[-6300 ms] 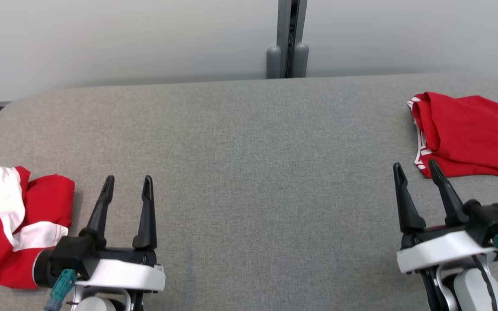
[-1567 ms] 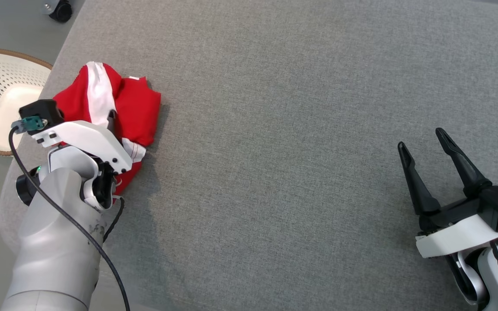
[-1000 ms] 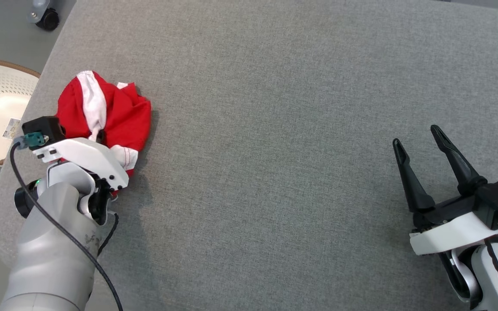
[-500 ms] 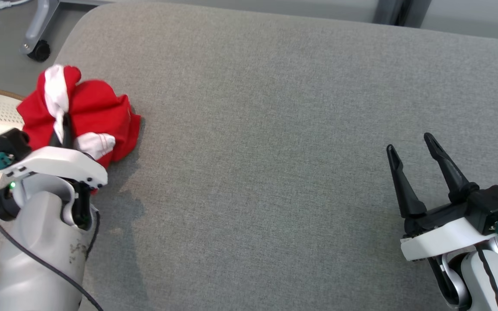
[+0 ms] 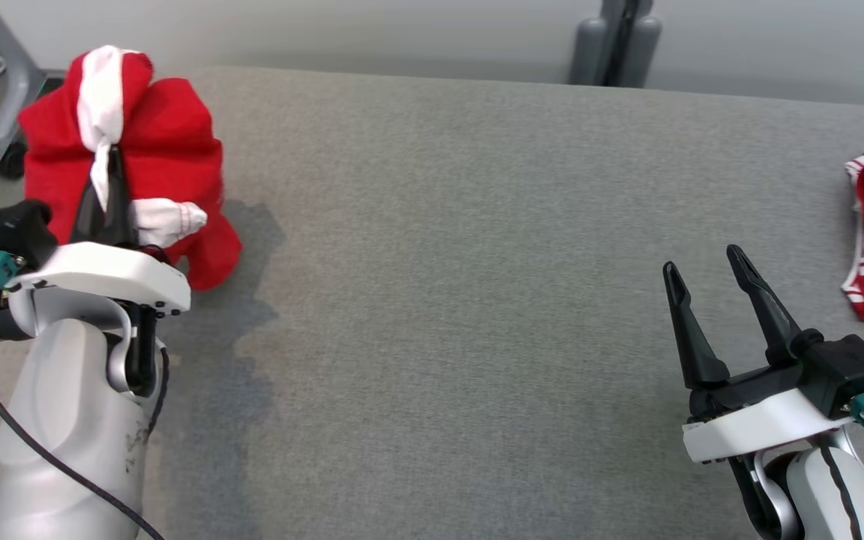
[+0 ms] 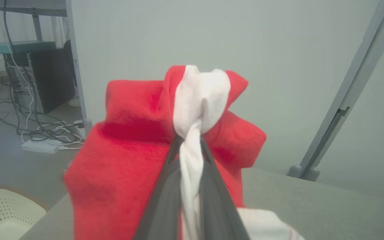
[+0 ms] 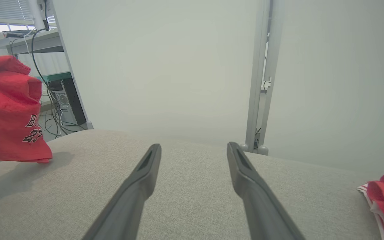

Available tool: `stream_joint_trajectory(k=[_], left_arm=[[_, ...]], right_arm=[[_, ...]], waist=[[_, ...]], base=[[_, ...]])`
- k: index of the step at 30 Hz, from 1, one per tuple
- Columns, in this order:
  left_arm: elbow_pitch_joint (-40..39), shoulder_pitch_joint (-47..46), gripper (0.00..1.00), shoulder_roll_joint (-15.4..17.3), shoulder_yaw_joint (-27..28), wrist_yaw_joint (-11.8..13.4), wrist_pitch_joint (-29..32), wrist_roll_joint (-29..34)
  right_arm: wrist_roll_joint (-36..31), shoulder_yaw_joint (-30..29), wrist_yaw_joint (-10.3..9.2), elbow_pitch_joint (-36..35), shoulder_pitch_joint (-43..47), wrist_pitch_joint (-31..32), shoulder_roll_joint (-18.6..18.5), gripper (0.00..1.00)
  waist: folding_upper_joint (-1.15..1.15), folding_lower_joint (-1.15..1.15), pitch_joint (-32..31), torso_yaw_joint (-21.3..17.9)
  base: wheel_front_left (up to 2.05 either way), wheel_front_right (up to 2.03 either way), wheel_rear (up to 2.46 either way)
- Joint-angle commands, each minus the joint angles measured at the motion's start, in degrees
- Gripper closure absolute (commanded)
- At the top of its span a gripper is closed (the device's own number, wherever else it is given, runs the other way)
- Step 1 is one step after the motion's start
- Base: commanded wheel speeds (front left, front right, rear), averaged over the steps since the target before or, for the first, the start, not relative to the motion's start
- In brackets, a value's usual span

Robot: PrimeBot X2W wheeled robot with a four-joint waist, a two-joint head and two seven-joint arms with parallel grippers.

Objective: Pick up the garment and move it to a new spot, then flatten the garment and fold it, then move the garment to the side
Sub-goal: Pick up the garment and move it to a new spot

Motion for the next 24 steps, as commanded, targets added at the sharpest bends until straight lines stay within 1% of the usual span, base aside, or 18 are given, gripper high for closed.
stream_joint_trajectory(k=[1,8,15,21,24], left_arm=[[-0.5,0.4,1.00,-0.3,-0.3,-0.4,-0.2,0.3],[-2.5,1.8,1.00,-1.2,-3.1,-1.8,0.2,1.0],[-4.3,4.0,1.00,-2.5,-7.5,-2.6,1.6,1.7],[-5.3,5.8,1.00,-3.7,-11.1,-3.1,2.7,1.6],[-5.3,6.1,1.00,-3.9,-12.2,-3.1,2.9,1.7]], right_arm=[[0.1,-0.3,-0.01,-0.2,0.6,-0.3,0.0,0.00],[0.1,-1.6,-0.01,-0.6,1.9,-0.3,1.3,0.00],[0.1,-2.7,-0.01,-0.9,3.3,-0.3,2.2,0.00],[0.1,-3.4,-0.01,-1.0,3.7,-0.3,3.0,0.00],[0.1,-3.3,-0.01,-1.0,3.8,-0.3,3.2,0.00]], waist=[[0.00,0.00,-1.4,-1.9],[0.00,0.00,-3.6,-7.7],[0.00,0.00,-4.7,-13.2],[0.00,0.00,-5.0,-16.5],[0.00,0.00,-5.0,-17.4]], base=[[0.00,0.00,0.00],[0.00,0.00,0.00],[0.00,0.00,0.00],[0.00,0.00,0.00],[0.00,0.00,0.00]])
